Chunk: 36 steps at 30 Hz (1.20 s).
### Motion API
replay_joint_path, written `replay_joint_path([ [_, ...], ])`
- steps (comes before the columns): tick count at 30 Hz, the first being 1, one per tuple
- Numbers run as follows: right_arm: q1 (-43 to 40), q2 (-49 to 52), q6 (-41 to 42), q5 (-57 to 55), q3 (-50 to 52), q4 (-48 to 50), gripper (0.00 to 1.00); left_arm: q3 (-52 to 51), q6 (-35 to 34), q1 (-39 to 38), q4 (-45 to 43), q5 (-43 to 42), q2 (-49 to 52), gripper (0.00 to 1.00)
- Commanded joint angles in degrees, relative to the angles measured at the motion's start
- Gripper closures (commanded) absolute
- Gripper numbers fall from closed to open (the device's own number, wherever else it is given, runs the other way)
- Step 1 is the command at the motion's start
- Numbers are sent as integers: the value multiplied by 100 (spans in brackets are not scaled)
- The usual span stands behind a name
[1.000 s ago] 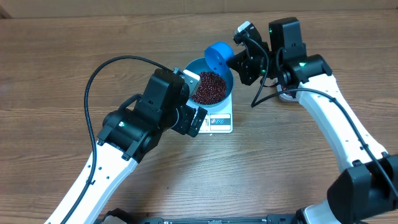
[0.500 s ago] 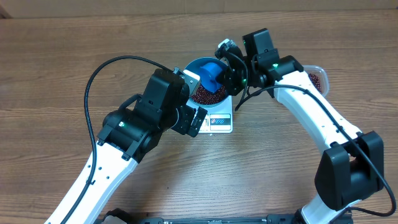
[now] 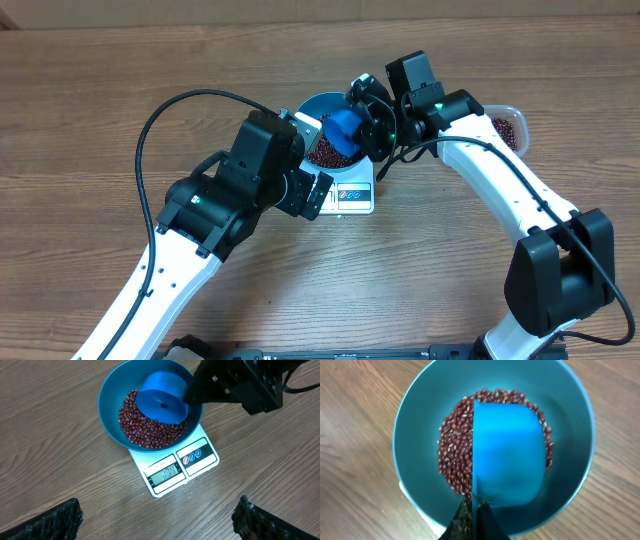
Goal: Scoop item into bowl and weigh 150g on scale
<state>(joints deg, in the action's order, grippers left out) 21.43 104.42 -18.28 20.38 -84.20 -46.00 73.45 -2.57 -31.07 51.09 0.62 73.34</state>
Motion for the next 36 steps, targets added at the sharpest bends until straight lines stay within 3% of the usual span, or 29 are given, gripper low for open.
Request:
replay_joint_path([
  [1,35,81,-13,278,-131,-15,96,94,70,31,-13,-44,-59,0],
  [36,35,-413,-15,365,-557,439,96,94,70,31,-13,-44,-59,1],
])
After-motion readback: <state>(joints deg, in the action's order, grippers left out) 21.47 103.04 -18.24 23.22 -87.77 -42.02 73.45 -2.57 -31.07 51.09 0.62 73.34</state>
